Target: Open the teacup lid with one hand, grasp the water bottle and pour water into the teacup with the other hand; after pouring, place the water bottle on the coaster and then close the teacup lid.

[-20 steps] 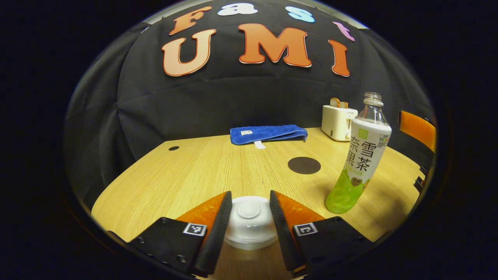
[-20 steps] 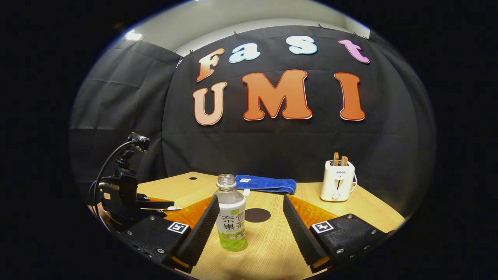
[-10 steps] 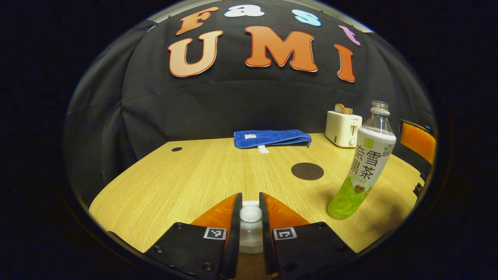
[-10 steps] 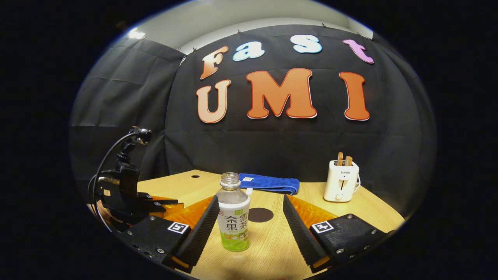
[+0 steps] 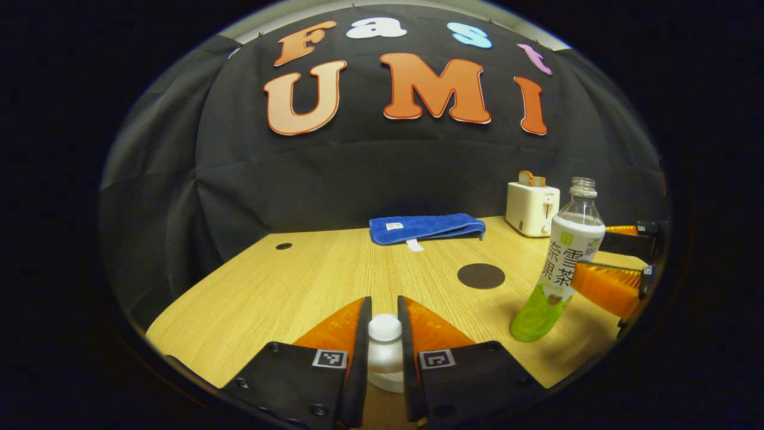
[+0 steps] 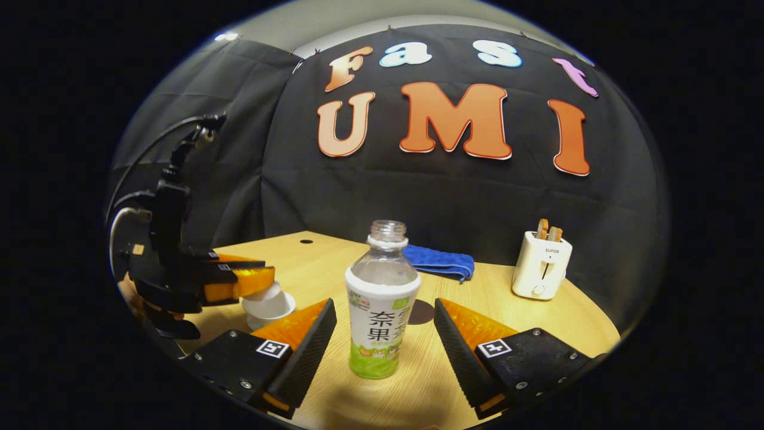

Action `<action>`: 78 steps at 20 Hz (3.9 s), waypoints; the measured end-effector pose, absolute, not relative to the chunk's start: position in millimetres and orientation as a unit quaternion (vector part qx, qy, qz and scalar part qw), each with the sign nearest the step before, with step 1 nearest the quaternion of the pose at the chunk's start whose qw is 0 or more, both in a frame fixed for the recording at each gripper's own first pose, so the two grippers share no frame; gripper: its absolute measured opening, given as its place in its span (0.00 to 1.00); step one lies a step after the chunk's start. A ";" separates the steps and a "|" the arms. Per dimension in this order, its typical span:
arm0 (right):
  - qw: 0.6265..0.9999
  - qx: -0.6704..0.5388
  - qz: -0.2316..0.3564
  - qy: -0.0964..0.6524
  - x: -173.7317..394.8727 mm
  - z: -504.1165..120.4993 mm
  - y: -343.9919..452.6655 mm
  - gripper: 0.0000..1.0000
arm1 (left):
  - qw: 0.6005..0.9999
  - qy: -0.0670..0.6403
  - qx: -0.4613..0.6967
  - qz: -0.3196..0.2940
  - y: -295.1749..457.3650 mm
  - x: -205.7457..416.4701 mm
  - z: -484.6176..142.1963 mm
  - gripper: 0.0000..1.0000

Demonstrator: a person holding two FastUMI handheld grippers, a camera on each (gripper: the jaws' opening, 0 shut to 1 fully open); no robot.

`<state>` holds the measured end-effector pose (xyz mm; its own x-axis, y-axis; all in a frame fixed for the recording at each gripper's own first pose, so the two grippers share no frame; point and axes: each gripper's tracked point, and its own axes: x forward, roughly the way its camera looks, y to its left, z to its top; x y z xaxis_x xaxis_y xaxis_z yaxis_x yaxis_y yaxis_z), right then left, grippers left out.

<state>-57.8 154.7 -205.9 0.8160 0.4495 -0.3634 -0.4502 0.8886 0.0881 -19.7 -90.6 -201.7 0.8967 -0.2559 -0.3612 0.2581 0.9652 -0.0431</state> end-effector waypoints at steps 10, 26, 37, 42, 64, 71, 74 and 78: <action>0.944 -0.033 0.220 0.245 -55.6 -248.2 168.4 0.82 | 0.980 0.174 0.006 -0.095 -39.6 -15.5 -202.8 0.29; 0.927 -0.226 0.222 0.199 -33.9 -226.6 162.9 0.62 | 0.981 0.178 0.005 -0.073 2.5 -11.7 -213.8 0.29; 0.849 -0.455 0.241 0.118 -17.9 -219.4 178.8 0.61 | 0.983 0.179 0.000 -0.039 49.1 -18.9 -221.4 0.29; 0.824 -0.507 0.232 0.099 -12.1 -215.1 178.3 0.62 | 0.982 0.184 -0.005 -0.034 63.1 -23.5 -228.3 0.29; 0.685 -0.700 0.189 -0.064 11.8 -173.5 198.7 0.61 | 0.981 0.194 -0.017 -0.020 94.7 -33.7 -243.8 0.30; 0.661 -0.721 0.186 -0.089 11.9 -174.6 205.8 0.61 | 0.980 0.199 -0.021 -0.021 98.4 -33.8 -251.9 0.29; 0.659 -0.722 0.184 -0.097 11.8 -172.2 207.6 0.61 | 0.979 0.201 -0.019 -0.021 100.2 -34.4 -253.9 0.30; 0.656 -0.725 0.178 -0.110 13.5 -168.4 210.8 0.61 | 0.979 0.200 -0.020 -0.020 100.9 -34.4 -254.5 0.30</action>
<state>13.5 210.8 -168.4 0.9125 0.3927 -0.1145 -0.0749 -0.1147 -0.9906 -34.4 100.9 -254.5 0.9189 -0.0478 -0.3916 0.0316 0.9984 -0.0477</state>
